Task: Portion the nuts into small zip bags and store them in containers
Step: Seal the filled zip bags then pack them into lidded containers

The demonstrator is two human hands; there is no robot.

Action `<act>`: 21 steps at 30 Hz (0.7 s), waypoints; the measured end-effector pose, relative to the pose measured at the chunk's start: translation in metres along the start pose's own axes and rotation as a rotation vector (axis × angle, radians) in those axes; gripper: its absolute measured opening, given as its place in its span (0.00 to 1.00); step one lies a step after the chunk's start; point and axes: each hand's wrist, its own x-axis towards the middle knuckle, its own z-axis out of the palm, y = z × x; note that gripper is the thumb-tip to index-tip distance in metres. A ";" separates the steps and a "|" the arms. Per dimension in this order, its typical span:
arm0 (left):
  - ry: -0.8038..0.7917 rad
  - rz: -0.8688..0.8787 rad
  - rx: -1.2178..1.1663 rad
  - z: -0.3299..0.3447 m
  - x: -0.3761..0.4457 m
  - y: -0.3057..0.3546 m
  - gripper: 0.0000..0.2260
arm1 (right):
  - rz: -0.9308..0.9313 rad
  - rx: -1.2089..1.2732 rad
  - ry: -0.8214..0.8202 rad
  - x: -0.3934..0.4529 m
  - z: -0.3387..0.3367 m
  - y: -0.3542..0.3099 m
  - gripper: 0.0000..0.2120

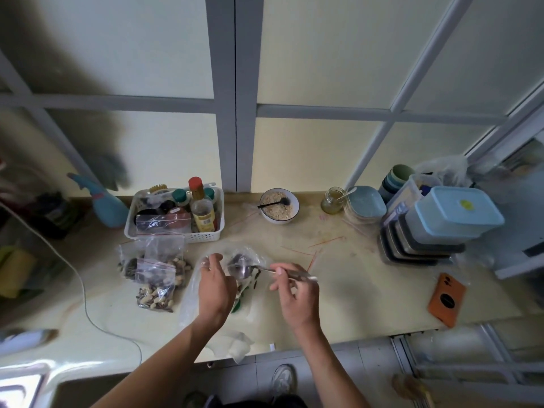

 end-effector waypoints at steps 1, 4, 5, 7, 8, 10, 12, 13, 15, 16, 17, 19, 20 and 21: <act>-0.012 -0.008 -0.014 -0.001 0.000 0.001 0.24 | 0.030 -0.006 0.055 0.000 -0.001 0.000 0.09; -0.035 -0.005 -0.041 -0.003 0.002 0.005 0.24 | 0.044 -0.026 0.192 -0.002 -0.003 0.001 0.09; -0.041 0.001 -0.048 -0.004 0.002 0.008 0.25 | 0.045 -0.045 0.207 -0.003 -0.002 0.002 0.09; -0.053 0.008 -0.049 -0.005 0.002 0.012 0.27 | 0.065 -0.086 0.177 -0.006 0.002 0.006 0.09; -0.058 0.013 -0.044 -0.006 0.002 0.014 0.29 | 0.072 -0.114 0.144 -0.008 0.005 0.009 0.10; -0.065 0.038 -0.024 -0.006 0.003 0.014 0.31 | 0.083 -0.166 0.065 -0.012 0.011 0.015 0.13; -0.077 0.060 0.001 -0.007 0.006 0.012 0.32 | 0.122 -0.181 -0.021 -0.013 0.016 0.016 0.12; -0.082 0.066 0.013 -0.008 0.007 0.010 0.33 | 0.146 -0.180 -0.060 -0.013 0.019 0.016 0.11; -0.102 0.076 0.036 -0.010 0.009 0.009 0.33 | 0.183 -0.168 -0.109 -0.013 0.027 0.018 0.10; -0.118 0.084 0.051 -0.013 0.010 0.009 0.33 | 0.185 -0.167 -0.115 -0.013 0.030 0.018 0.10; -0.136 0.097 0.076 -0.014 0.011 0.008 0.33 | 0.177 -0.177 -0.106 -0.013 0.033 0.020 0.11; -0.174 0.118 0.149 -0.014 0.016 0.001 0.35 | 0.150 -0.237 -0.053 -0.010 0.036 0.022 0.10; -0.194 0.126 0.196 -0.014 0.019 -0.003 0.36 | 0.140 -0.275 -0.016 -0.008 0.036 0.022 0.10; -0.215 0.129 0.245 -0.014 0.021 -0.006 0.37 | 0.138 -0.312 0.019 -0.005 0.036 0.020 0.10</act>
